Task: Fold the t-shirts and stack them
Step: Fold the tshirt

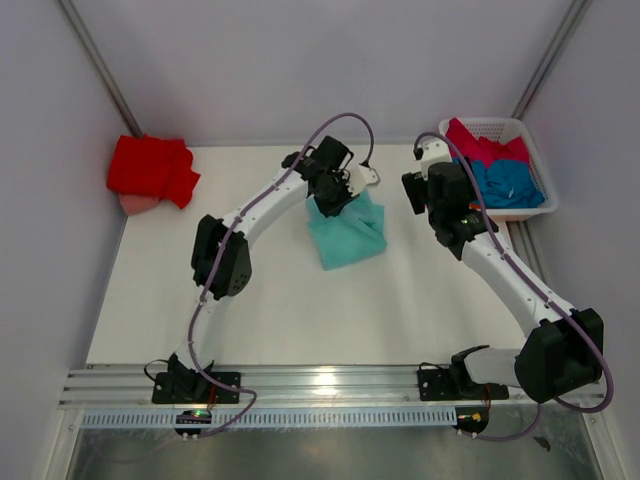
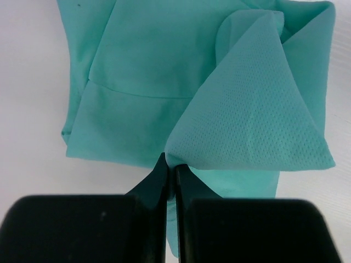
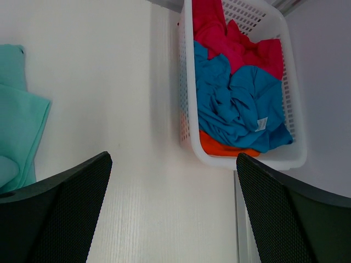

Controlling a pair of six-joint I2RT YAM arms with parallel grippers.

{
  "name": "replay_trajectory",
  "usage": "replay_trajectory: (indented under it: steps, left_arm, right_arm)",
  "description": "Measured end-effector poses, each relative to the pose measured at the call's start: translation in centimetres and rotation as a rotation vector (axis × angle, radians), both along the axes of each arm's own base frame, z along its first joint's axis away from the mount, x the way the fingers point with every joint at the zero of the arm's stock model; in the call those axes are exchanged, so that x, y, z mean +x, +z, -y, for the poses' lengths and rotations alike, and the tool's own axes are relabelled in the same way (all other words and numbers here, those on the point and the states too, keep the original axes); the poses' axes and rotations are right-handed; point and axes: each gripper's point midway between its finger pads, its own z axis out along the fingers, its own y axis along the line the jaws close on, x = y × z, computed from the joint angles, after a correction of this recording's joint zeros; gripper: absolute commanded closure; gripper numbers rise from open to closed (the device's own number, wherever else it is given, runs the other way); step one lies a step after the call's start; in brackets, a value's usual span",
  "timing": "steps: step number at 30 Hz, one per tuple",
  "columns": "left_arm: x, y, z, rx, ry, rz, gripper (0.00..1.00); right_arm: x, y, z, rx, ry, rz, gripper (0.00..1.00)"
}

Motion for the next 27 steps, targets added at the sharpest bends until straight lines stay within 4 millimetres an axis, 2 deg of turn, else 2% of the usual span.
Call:
replay_trajectory:
  steps: [6,10,13,18,27]
  left_arm:
    - [1.6,-2.9,0.5,0.038,-0.017,0.017,0.98]
    - [3.4,-3.9,0.8,0.064,-0.018,0.064,0.98]
    - [5.2,-3.4,1.5,0.058,-0.016,0.124,0.98]
    - [7.1,-1.9,2.2,0.038,-0.009,0.214,0.98]
    - [9.0,-0.7,2.6,0.025,-0.003,0.308,0.96]
  right_arm:
    - [0.0,-1.2,-0.5,0.006,0.024,-0.028,0.01]
    - [0.0,-2.6,-0.5,-0.001,0.026,-0.061,0.01]
    - [0.1,-3.4,-0.5,-0.007,0.019,-0.081,0.0]
    - [0.1,-4.0,-0.4,-0.005,0.009,-0.088,0.01]
    - [0.0,-4.2,-0.2,-0.01,0.001,-0.091,0.01]
